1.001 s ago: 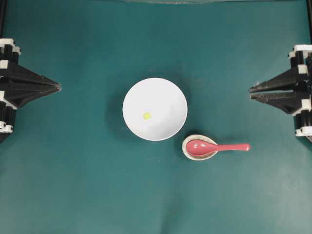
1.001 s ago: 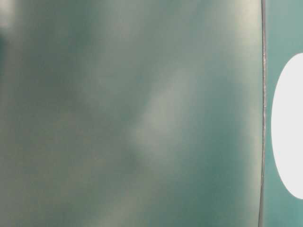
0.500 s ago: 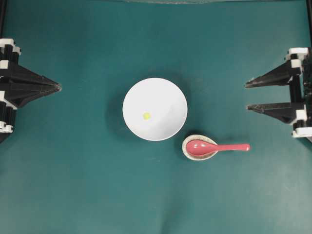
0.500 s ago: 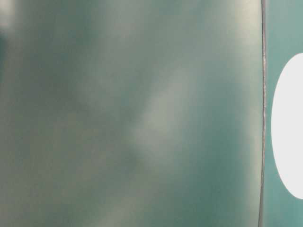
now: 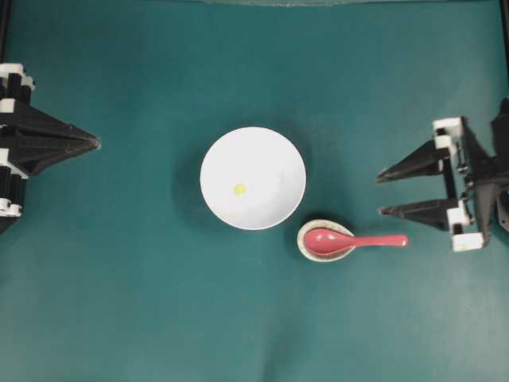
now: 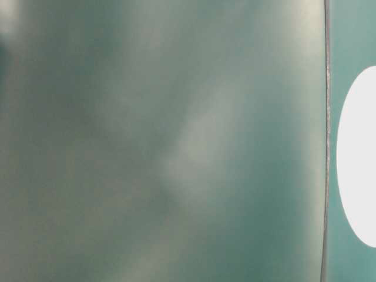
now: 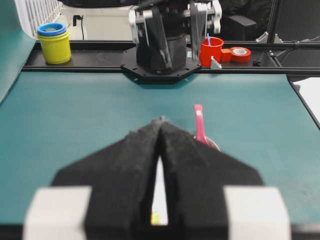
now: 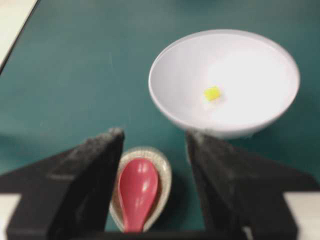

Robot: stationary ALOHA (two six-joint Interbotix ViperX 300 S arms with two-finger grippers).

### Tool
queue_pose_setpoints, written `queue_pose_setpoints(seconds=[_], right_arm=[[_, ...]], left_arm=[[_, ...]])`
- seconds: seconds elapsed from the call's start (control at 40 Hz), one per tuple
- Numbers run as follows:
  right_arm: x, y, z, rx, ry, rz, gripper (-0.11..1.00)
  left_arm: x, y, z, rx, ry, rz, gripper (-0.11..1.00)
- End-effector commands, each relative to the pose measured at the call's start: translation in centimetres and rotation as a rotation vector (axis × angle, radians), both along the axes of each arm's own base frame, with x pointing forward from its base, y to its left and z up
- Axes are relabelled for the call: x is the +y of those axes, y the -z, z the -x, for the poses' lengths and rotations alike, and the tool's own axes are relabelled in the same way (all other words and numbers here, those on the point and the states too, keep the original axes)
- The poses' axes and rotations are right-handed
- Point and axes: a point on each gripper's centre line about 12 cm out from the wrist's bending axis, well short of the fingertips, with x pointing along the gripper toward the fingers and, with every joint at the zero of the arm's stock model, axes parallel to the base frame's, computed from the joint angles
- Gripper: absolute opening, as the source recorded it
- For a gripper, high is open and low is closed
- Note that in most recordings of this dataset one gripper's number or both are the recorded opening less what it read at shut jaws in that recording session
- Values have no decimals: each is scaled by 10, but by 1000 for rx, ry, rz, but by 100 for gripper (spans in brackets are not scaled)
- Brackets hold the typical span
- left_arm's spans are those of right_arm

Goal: Scoop the yellow hexagonal prism block from the bowl with a spoon using the right arm.
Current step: 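Move the right gripper to the pink spoon handle and close on it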

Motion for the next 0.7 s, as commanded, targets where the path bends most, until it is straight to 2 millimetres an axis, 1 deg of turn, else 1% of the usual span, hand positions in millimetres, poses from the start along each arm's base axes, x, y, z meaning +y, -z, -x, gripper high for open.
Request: queue_pose_setpoints(seconds=[0.0,0.15,0.28,0.48,0.68], right_arm=[[2,7,-4,-7,6,-20,58],[8,29,-5,32,16,-52,58],[16,44,-5,55,15,-71,58],[29,60,-1,80,12,-94,58],[38,72,4,90,23,-107,58]], left_arm=[[0,-8,-3,-18,-1,-3,0],[0,-8,-3,-17,-1,-3,0],[0,-8,-3,-17,-1,-3,0],[0,-8,-3,-15,-1,-3,0],[0,-8,-3,-15,-1,-3,0]])
